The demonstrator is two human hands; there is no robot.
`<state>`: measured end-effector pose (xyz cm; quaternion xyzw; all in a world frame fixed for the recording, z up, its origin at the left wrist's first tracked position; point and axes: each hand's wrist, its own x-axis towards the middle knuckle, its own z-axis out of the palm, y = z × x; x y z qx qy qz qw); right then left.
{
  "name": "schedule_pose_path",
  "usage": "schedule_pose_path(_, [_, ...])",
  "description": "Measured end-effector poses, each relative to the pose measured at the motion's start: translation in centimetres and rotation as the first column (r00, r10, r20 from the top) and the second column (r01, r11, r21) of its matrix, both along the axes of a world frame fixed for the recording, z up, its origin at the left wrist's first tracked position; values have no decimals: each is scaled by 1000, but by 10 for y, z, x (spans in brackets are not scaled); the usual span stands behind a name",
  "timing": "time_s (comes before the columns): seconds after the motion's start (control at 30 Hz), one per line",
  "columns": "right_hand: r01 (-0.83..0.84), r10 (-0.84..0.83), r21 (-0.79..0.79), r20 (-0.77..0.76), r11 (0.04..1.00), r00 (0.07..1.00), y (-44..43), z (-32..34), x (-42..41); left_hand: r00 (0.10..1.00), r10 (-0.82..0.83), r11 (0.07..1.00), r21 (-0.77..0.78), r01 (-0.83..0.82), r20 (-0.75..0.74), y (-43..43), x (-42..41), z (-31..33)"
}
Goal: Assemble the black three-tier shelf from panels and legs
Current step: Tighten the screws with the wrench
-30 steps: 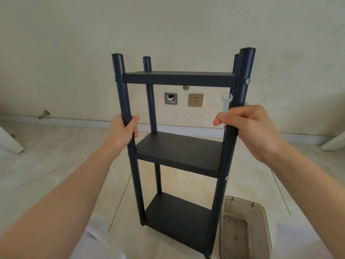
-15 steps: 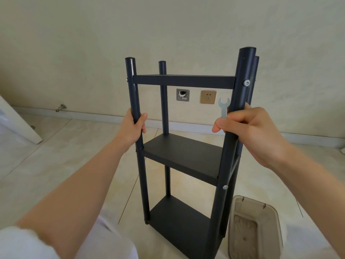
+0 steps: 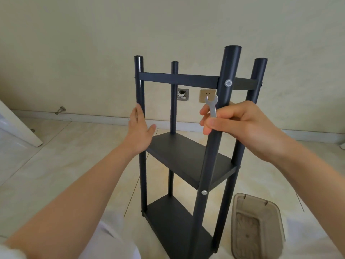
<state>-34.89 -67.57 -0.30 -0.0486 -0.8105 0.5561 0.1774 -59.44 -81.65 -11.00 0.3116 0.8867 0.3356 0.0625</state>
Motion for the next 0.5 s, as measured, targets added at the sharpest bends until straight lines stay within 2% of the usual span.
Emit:
schedule_pose_path(0.07, [-42, 42, -28, -2, 999, 999, 4, -2, -1, 998, -62, 996, -70, 61, -12, 6, 22, 8])
schedule_pose_path(0.1, [-60, 60, -32, -5, 998, 998, 4, -3, -2, 994, -107, 993, -51, 109, 37, 9, 35, 14])
schedule_pose_path(0.17, [-72, 71, -46, -18, 996, 997, 3, -4, -4, 936, -241, 970, 81, 228, 256, 13, 67, 27])
schedule_pose_path(0.23, [-55, 53, -56, -39, 997, 998, 3, -4, -7, 768, -397, 915, 284, 288, 502, 18, 100, 37])
schedule_pose_path(0.3, [-14, 11, -55, -52, 998, 999, 4, -4, -10, 596, -473, 873, 436, 218, 649, 25, 124, 42])
schedule_pose_path(0.33, [7, -10, -57, -57, 998, 998, 4, -4, -11, 574, -474, 870, 458, 185, 668, 27, 132, 43])
schedule_pose_path(0.37, [21, -24, -58, -60, 998, 998, 4, -4, -11, 595, -479, 863, 471, 183, 645, 27, 138, 43])
schedule_pose_path(0.43, [40, -43, -50, -57, 998, 997, 3, -1, -11, 685, -524, 825, 503, 259, 507, 24, 143, 38])
schedule_pose_path(0.5, [77, -79, -42, -38, 996, 996, 0, 3, -10, 734, -567, 775, 544, 322, 373, 22, 146, 32])
